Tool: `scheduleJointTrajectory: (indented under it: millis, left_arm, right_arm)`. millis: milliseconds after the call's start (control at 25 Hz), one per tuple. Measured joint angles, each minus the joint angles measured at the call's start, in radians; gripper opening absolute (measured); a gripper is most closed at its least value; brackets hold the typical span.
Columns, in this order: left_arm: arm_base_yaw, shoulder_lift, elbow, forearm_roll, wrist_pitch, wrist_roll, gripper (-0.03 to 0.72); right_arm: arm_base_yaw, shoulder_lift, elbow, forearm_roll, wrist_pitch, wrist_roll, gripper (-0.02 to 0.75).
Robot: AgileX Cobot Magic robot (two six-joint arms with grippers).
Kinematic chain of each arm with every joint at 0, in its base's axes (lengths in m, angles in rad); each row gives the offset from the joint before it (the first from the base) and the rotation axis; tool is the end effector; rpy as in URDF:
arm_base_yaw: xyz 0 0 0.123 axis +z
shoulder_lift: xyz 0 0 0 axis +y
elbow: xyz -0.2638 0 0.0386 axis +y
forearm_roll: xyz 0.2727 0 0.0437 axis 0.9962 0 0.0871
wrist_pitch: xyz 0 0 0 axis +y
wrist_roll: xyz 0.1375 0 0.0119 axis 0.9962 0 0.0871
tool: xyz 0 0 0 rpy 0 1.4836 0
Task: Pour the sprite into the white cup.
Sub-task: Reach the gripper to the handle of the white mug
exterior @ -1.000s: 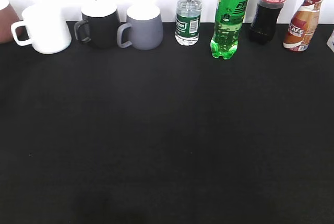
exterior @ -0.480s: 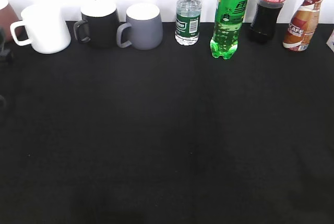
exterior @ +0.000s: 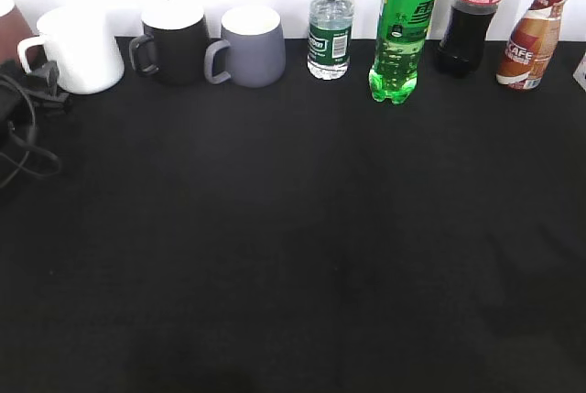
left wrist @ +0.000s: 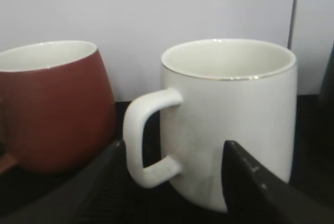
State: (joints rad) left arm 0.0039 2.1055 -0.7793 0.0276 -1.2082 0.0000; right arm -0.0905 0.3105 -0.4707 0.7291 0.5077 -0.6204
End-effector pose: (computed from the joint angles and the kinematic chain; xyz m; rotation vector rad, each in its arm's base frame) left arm 0.4140 -0.0019 0.0719 0.0248 1.6015 -0.0100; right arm 0.1554 0.0309 0.3079 -0.1308 1.7100 0.2472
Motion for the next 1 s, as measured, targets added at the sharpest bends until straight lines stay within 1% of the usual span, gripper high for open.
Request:
scheduleJointTrajectory:
  millis: [200, 240, 360, 400, 520, 600, 720, 800, 920, 1000]
  left_arm:
    - [0.087, 0.003, -0.007, -0.006, -0.001, 0.000, 0.459]
    - [0.096, 0.005, -0.008, -0.002, -0.001, 0.000, 0.459]
    - [0.097, 0.037, -0.047, 0.077, 0.000, 0.000, 0.459]
    - [0.095, 0.039, -0.052, 0.085, 0.000, 0.000, 0.459]
    - [0.095, 0.042, -0.065, 0.080, 0.000, 0.000, 0.459]
    - [0.095, 0.042, -0.115, 0.081, 0.001, 0.000, 0.458]
    - [0.095, 0.043, -0.189, 0.088, 0.008, -0.048, 0.458]
    - [0.095, 0.055, -0.196, 0.096, 0.012, -0.055, 0.453]
    - [0.099, 0.121, -0.206, 0.131, -0.088, -0.097, 0.445]
    - [0.098, 0.131, -0.207, 0.126, -0.101, -0.104, 0.433]
  right_arm:
    - [0.000, 0.000, 0.001, 0.001, 0.020, -0.003, 0.439]
    - [0.000, 0.000, 0.001, 0.006, 0.021, -0.003, 0.439]
    - [0.000, 0.000, 0.001, 0.008, 0.022, -0.005, 0.439]
    - [0.000, 0.000, 0.001, 0.008, 0.022, -0.005, 0.439]
    - [0.000, 0.000, 0.001, 0.008, 0.022, -0.005, 0.439]
    - [0.000, 0.000, 0.001, 0.008, 0.023, -0.006, 0.439]
    - [0.000, 0.000, 0.003, 0.008, 0.023, -0.006, 0.439]
    - [0.000, 0.000, 0.003, 0.008, 0.023, -0.006, 0.439]
    - [0.000, 0.000, 0.003, 0.008, 0.024, -0.006, 0.439]
    - [0.000, 0.000, 0.003, 0.008, 0.024, -0.006, 0.439]
